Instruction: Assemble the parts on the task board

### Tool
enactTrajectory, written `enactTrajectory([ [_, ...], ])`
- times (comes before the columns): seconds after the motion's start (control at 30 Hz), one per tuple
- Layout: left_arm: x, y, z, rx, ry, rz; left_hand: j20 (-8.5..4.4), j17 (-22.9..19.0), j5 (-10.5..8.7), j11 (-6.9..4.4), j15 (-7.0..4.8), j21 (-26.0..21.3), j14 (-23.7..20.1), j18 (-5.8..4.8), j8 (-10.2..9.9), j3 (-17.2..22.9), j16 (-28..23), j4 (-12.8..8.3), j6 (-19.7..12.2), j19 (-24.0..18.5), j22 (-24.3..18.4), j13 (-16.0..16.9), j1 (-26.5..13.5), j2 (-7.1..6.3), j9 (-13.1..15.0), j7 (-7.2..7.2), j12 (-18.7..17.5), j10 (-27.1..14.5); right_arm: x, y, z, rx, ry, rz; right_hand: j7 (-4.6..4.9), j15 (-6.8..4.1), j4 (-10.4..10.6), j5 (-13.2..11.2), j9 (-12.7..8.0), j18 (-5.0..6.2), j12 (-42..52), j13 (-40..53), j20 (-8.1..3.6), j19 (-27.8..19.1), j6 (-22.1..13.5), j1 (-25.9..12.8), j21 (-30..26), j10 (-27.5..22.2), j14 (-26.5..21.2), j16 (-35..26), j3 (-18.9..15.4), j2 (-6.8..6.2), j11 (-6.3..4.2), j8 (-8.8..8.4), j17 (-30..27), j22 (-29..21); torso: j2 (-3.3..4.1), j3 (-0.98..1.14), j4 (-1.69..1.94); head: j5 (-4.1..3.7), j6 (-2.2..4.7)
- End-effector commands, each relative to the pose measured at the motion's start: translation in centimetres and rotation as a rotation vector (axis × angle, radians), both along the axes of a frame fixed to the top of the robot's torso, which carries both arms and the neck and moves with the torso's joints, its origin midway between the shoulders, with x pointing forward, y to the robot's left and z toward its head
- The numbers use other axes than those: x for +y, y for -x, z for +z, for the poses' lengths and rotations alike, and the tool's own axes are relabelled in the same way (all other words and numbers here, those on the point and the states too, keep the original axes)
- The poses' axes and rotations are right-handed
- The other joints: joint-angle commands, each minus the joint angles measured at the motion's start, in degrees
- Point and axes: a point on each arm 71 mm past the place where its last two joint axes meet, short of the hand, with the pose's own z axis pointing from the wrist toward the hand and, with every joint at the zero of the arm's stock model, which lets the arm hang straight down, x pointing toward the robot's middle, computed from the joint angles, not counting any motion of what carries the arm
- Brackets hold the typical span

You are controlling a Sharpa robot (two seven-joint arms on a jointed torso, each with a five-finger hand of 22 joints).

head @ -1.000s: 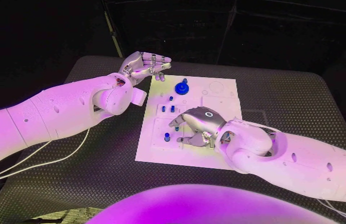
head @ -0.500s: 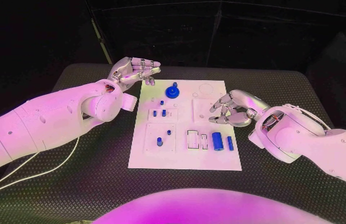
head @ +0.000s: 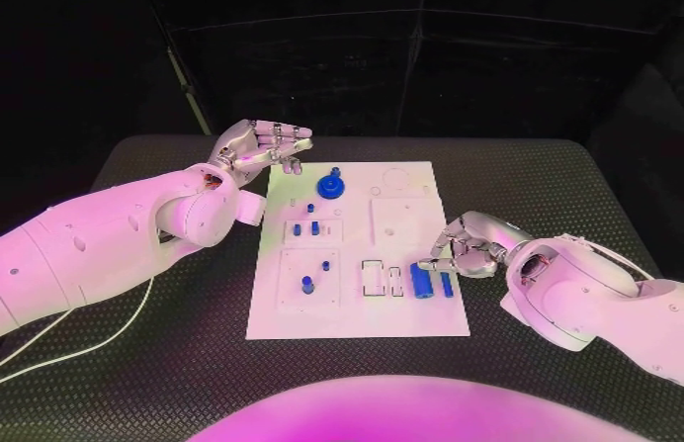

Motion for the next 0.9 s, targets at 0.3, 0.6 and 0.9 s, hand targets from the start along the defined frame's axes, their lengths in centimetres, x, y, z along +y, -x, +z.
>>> enactTrajectory([
  [0.3, 0.0, 0.0, -0.1, 0.006, 0.015, -0.004, 0.19, -0.1, -0.23, 0.13, 0.01, -0.4, -0.2, 0.73, -0.3, -0.4, -0.4, 0.2, -0.1, -0.2, -0.1, -0.1, -0.2, 0.42, -0.1, 0.32, 0.4, -0.4, 0.7, 0.6, -0.8, 0.012, 0.119, 0.007, -0.57, -0.36, 0.0, 0.3, 2.3, -0.53, 3.1, 4.5, -0.26, 0.4, -1.0, -1.2, 0.6, 1.3, 3.6, 0.7, -1.9, 0.24, -0.38, 3.97, 1.3, 0.7, -0.11, -0.05, -0.11, 0.09, -0.09],
  [0.6, -0.1, 0.0, -0.2, 0.008, 0.017, -0.008, 0.19, -0.1, -0.23, 0.13, 0.01, -0.4, -0.2, 0.73, -0.3, -0.4, -0.4, 0.2, -0.1, -0.2, -0.1, -0.1, -0.2, 0.42, -0.1, 0.32, 0.4, -0.4, 1.9, 0.8, -1.8, 0.031, 0.119, 0.039, -0.85, -0.52, 0.0, 0.9, 3.5, -0.57, 3.9, 5.9, -0.38, 0.5, -1.2, -0.9, 0.8, 1.6, 3.7, 0.9, -2.2, 0.62, -0.61, 5.86, 1.5, 1.0, -0.04, -0.14, 0.09, -0.18, -0.46],
  [0.9, 0.0, 0.1, -0.2, 0.009, 0.015, -0.007, 0.21, -0.1, -0.23, 0.14, 0.03, -0.4, -0.2, 0.73, -0.3, -0.4, -0.4, 0.2, -0.1, -0.1, -0.1, -0.1, -0.3, 0.45, -0.1, 0.33, 0.4, -0.4, 2.6, 1.1, -2.6, 0.064, 0.135, 0.072, -1.27, -0.8, -0.1, 1.6, 4.8, -0.6, 4.7, 7.3, -0.61, 0.5, -1.2, 0.5, 0.9, 2.0, 3.7, 1.1, -2.1, 1.24, -0.97, 7.92, 1.9, 1.3, -0.01, -0.13, 0.02, 0.01, -0.9],
])
